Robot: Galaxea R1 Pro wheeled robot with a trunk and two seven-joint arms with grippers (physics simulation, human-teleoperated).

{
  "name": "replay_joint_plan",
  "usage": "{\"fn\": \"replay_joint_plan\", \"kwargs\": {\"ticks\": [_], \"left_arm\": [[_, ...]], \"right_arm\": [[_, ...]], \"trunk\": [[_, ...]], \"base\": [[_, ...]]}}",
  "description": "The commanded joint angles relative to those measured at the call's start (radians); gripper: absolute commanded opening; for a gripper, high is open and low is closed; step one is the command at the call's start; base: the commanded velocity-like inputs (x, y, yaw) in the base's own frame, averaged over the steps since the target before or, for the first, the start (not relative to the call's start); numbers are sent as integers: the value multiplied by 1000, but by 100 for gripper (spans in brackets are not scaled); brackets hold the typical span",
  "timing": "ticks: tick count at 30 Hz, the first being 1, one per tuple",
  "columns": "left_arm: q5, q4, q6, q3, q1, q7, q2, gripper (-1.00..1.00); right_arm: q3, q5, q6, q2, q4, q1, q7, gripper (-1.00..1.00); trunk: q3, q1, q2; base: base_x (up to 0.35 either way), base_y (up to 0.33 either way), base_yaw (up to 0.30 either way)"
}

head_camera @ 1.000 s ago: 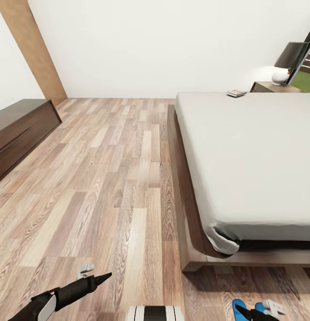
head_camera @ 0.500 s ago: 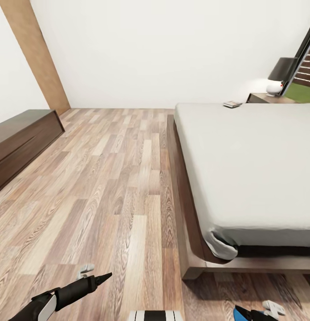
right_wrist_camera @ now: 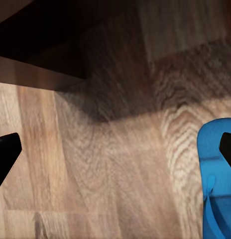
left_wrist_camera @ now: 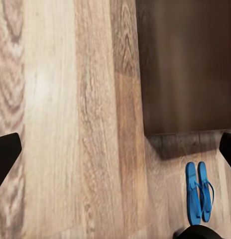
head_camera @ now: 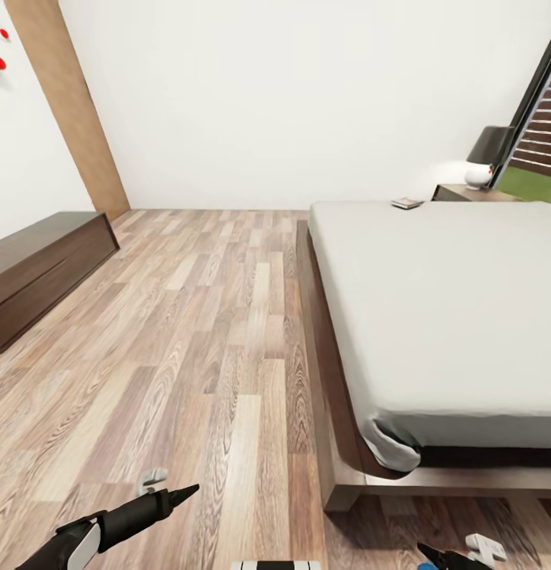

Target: In the bedroom, move the book from the bed onto either nightstand, and place the two sandals side by side next to the bed.

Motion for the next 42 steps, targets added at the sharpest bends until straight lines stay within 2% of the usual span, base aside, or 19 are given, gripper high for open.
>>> {"fn": "replay_joint_plan", "kwargs": {"ticks": [1, 32, 42], "left_arm": [[6, 0, 10, 1, 0, -3, 0, 100], [5, 14, 10, 0, -1, -2, 0, 100], [5, 14, 10, 1, 0, -2, -7, 100]], "right_arm": [[-5, -5, 10, 0, 0, 0, 5, 100], [-4, -5, 10, 0, 1, 0, 5, 100], [-4, -3, 10, 0, 1, 0, 4, 100]], "trunk": [[3, -1, 0], [123, -15, 7], [162, -19, 10]], "base": [[0, 0, 0], [0, 0, 0], [0, 0, 0]]}}
